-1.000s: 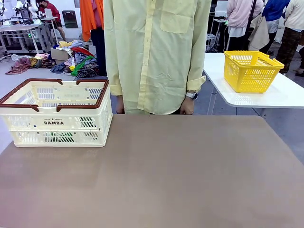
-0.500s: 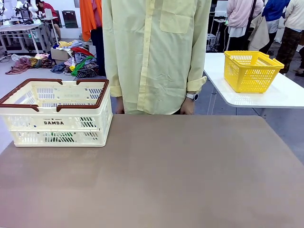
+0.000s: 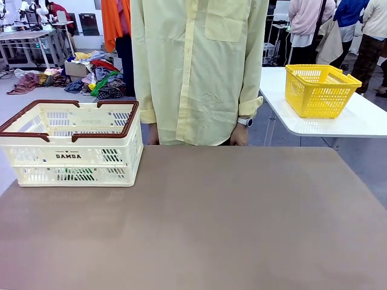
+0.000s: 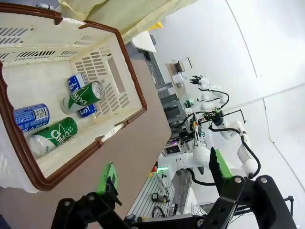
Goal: Place the drinks into the Shopping basket.
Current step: Pick up one drink and place it into the Shopping basket.
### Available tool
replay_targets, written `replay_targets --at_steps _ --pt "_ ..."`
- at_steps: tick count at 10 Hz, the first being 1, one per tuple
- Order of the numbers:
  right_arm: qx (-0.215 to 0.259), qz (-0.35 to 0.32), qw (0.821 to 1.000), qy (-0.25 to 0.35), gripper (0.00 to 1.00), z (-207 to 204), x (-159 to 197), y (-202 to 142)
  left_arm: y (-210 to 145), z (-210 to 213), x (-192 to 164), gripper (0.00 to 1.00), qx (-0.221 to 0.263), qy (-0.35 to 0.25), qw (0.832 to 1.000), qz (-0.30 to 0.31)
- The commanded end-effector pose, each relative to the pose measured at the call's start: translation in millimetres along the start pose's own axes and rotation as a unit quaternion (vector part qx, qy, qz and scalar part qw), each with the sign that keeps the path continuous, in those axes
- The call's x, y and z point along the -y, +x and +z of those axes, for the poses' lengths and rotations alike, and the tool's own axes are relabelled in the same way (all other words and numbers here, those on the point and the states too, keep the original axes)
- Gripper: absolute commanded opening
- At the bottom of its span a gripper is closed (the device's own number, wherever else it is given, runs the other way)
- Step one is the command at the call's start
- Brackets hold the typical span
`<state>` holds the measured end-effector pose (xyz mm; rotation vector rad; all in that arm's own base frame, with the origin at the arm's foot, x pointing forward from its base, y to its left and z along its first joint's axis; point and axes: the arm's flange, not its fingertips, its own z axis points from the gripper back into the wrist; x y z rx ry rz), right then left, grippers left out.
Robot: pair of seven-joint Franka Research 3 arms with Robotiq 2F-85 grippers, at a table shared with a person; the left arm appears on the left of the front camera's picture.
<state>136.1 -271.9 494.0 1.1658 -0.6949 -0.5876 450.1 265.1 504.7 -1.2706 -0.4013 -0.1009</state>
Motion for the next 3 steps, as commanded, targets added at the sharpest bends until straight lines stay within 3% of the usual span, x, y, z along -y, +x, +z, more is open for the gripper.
replay_targets --at_steps 1,3 --pt "0.007 0.012 1.000 0.012 1.00 2.5 -1.1 0.5 -4.5 -2.1 2.8 1.00 0.002 0.004 1.000 -0.001" --pt "0.007 0.012 1.000 0.012 1.00 2.5 -1.1 0.5 -4.5 -2.1 2.8 1.00 0.002 0.004 1.000 -0.001"
